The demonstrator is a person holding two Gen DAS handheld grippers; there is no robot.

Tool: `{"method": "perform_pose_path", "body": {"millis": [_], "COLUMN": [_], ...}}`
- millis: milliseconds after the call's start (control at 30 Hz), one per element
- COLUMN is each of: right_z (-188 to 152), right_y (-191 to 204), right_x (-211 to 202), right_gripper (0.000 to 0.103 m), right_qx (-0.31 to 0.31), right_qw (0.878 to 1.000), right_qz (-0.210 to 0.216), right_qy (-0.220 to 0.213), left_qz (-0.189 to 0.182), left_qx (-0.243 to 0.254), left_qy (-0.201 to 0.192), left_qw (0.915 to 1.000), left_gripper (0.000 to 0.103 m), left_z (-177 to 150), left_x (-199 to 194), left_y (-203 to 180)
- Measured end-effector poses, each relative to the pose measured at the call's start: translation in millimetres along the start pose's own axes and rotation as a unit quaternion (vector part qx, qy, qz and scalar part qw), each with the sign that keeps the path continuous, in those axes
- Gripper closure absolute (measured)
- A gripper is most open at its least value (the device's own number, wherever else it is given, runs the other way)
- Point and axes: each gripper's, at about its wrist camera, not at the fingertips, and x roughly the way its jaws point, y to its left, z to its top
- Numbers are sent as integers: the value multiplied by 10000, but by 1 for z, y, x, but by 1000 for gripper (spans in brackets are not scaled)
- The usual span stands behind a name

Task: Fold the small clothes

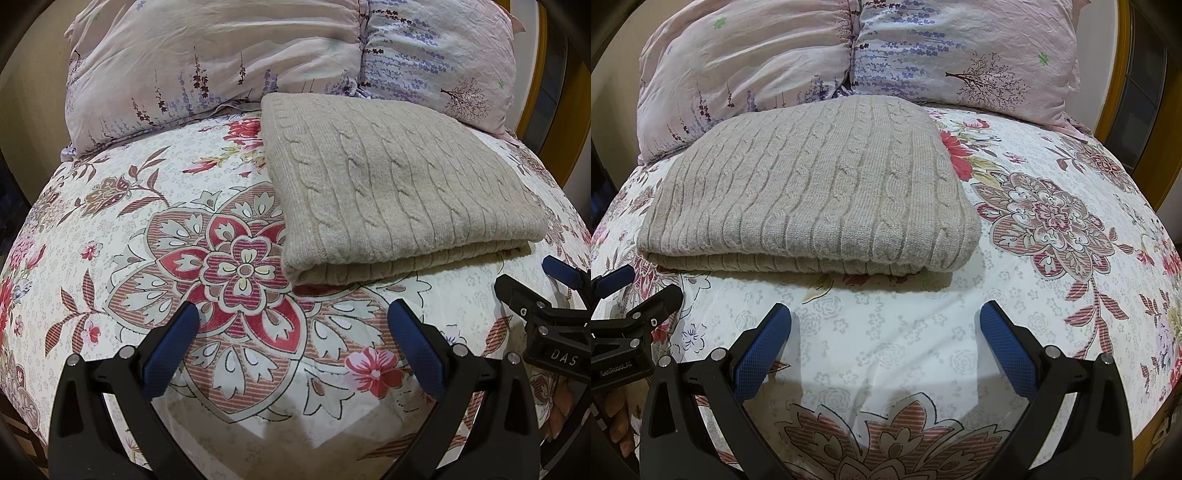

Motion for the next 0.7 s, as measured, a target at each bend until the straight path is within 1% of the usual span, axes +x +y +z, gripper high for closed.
{"method": "perform_pose_path", "body": {"millis": [700], "right_z": [0], "right_y": [0], "right_x": [0], "right_gripper": [1], "right_qx": [2], "right_qw": [10000], "right_qz": [-1], "right_qy": [-5], "left_qz": [10], "left_qx": [-30], "left_qy": [39], "left_qw": [10000], "left_gripper": [2], "left_z": [1], "left_x": [2], "left_y": [1]}}
